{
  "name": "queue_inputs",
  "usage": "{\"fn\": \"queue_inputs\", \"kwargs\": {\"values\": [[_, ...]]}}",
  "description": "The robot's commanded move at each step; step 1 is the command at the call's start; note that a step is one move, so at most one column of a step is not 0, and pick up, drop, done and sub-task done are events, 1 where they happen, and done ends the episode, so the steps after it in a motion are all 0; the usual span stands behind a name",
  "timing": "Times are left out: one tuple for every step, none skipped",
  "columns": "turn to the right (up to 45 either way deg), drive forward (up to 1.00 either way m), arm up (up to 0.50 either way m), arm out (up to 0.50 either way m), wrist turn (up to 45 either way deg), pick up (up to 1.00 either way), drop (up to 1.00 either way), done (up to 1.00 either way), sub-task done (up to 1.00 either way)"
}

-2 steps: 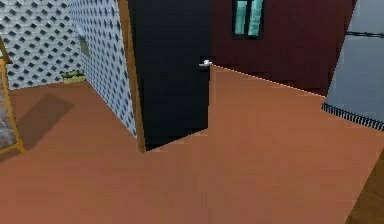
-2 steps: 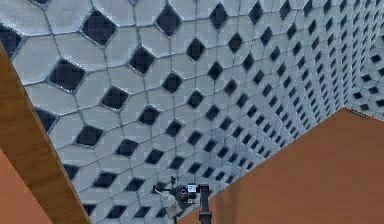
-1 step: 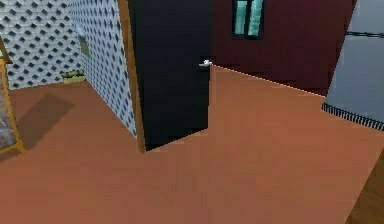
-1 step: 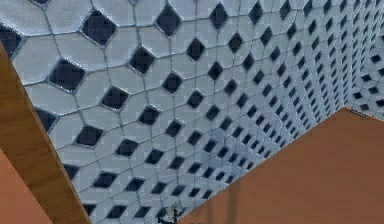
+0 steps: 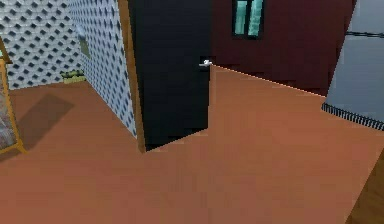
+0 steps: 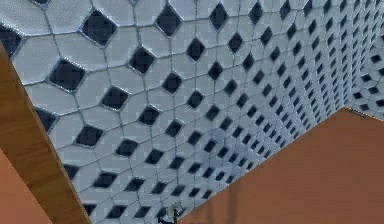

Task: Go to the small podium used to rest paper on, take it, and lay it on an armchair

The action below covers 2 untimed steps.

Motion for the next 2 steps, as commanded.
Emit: {"fn": "queue_inputs", "kwargs": {"values": [[0.0, 0.00, 0.10, 0.00, 0.0, 0.00, 0.00, 0.00, 0.00], [0.0, 0.00, 0.50, 0.00, 0.0, 0.00, 0.00, 0.00, 0.00]]}}
